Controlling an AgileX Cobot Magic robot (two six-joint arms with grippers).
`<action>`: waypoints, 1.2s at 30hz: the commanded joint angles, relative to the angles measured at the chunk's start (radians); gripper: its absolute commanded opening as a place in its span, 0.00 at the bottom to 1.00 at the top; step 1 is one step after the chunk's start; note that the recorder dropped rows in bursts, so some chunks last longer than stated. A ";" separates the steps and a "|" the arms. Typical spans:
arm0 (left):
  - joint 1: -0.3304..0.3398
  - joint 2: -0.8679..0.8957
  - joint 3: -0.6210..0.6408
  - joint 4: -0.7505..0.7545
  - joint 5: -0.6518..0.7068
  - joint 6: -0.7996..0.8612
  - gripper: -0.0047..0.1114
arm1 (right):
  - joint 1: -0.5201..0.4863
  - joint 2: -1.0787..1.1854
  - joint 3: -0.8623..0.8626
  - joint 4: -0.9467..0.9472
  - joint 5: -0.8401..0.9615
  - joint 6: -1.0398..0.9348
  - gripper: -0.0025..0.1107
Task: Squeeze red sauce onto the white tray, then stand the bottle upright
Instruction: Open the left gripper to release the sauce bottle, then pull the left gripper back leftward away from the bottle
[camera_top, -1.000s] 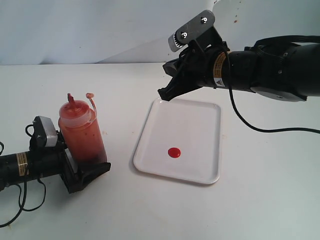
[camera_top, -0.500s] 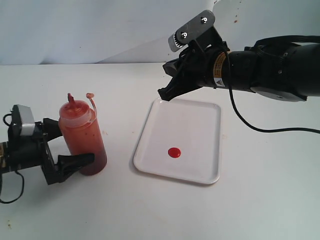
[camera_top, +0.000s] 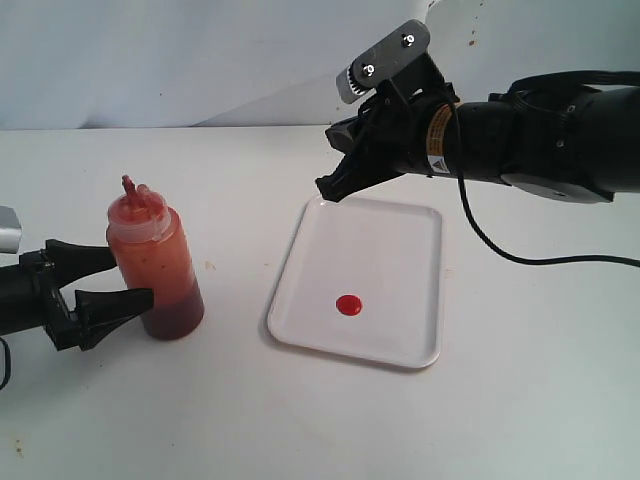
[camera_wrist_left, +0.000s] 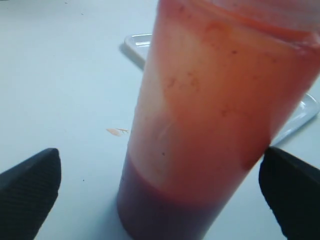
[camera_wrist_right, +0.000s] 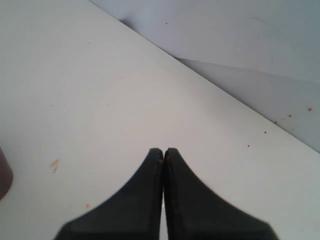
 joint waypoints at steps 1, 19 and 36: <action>0.003 -0.011 -0.004 0.002 -0.014 -0.010 0.94 | 0.002 -0.001 -0.006 0.001 -0.016 -0.002 0.02; 0.003 -0.201 -0.002 0.189 -0.014 -0.152 0.94 | 0.002 -0.001 -0.006 0.001 -0.018 -0.002 0.02; -0.027 -0.208 -0.002 0.009 -0.014 -0.475 0.94 | 0.002 -0.001 -0.006 0.000 -0.018 -0.002 0.02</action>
